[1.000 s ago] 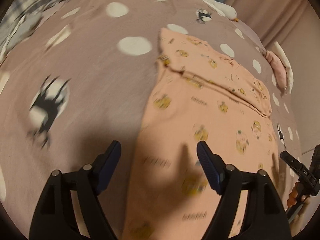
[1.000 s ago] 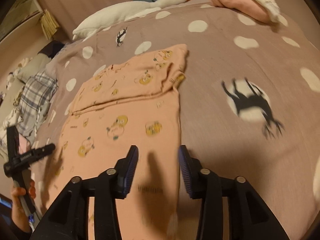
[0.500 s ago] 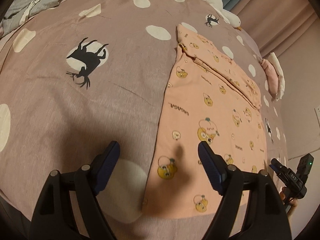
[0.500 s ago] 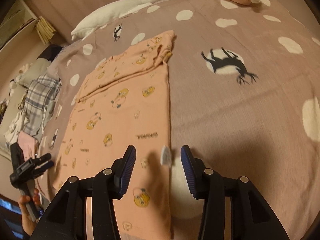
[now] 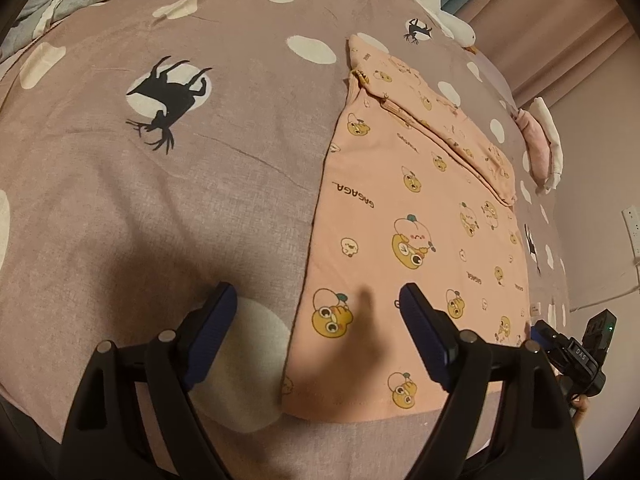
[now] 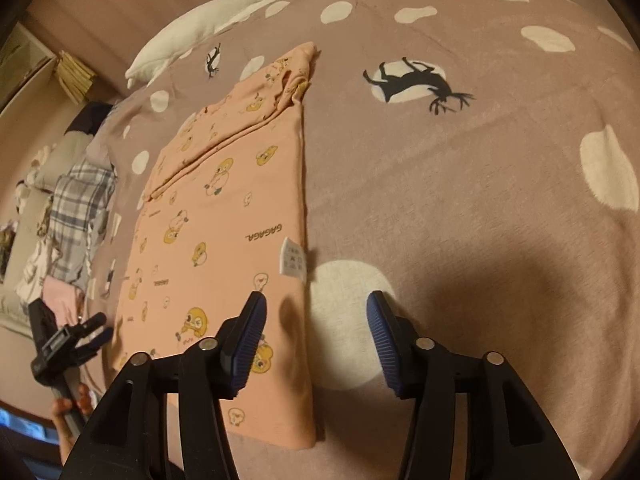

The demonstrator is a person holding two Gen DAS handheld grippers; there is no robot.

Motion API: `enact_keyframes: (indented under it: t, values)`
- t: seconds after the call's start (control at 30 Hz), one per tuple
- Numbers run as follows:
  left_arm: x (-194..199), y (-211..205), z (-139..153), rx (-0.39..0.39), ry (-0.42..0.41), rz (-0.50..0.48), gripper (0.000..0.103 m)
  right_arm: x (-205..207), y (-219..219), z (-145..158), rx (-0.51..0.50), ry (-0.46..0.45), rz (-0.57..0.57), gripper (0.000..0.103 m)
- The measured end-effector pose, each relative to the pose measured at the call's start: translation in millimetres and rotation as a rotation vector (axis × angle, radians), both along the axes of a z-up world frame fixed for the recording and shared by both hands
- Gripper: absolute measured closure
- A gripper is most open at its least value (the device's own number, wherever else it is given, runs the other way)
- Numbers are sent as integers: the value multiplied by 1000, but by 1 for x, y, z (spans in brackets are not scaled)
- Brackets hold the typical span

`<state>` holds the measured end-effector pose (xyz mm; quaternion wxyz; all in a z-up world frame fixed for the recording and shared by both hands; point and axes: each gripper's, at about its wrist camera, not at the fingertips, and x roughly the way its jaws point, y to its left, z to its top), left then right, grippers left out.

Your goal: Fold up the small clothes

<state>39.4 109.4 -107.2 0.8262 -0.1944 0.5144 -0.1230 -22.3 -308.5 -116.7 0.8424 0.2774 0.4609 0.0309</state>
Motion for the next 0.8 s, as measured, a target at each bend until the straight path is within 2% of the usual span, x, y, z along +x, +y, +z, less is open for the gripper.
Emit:
enact_keyframes:
  t: [0.13, 0.23, 0.33, 0.57, 0.8]
  values:
    - [2, 3, -3, -52, 5, -9, 17, 3, 9, 1, 3, -7, 18, 46]
    - [3, 4, -2, -86, 1, -21, 11, 6, 14, 0, 28, -17, 37, 46]
    - [4, 2, -2, -122, -2, -30, 11, 8, 16, -1, 61, -27, 51, 46]
    - [12, -19, -2, -142, -4, -115, 11, 15, 12, -5, 152, -42, 63, 45]
    - [26, -33, -5, -181, -11, -142, 11, 26, 5, -10, 258, -57, 76, 45]
